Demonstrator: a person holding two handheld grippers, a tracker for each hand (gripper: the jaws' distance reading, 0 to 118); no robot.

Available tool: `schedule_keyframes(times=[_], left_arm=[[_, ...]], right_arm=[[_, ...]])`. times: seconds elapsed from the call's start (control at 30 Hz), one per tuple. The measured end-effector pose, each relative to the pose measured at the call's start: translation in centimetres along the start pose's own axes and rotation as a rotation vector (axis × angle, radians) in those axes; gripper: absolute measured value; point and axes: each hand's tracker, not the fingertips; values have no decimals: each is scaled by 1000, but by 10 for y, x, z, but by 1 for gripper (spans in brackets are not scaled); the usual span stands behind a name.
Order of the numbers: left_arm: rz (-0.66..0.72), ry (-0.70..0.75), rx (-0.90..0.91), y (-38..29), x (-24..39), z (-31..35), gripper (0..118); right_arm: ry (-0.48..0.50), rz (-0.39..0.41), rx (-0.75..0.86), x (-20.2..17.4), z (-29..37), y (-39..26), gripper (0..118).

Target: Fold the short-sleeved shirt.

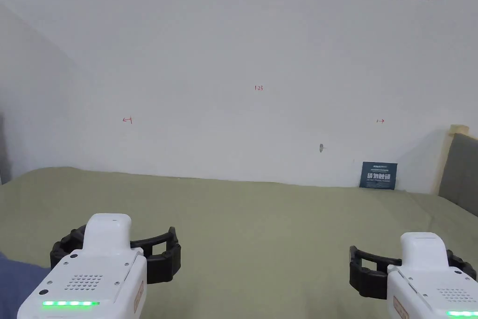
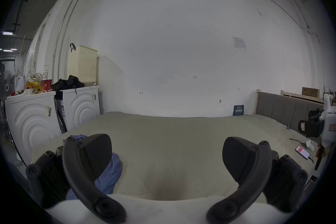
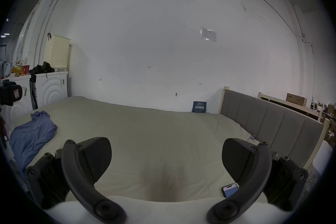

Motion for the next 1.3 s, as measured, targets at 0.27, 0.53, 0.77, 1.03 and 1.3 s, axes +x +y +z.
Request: schedule_keyframes(times=[0.27, 0.53, 0.77, 1.03, 1.3], left_arm=[[-3, -17, -9, -5, -2, -1, 118], [-139, -26, -23, -18, 9, 7, 72], [-89, 9, -62, -25, 9, 9, 1], [-21, 205, -13, 4, -75, 48, 1], [-9, 526, -36, 6, -181, 154, 1]], right_arm=[[-3, -1, -31, 1, -3, -3, 118], [-46, -8, -127, 2, -5, -20, 0], [-15, 15, -108, -11, 8, -21, 0], [224, 48, -54, -109, -4, 17, 0], [587, 46, -11, -258, 1, 38, 0]])
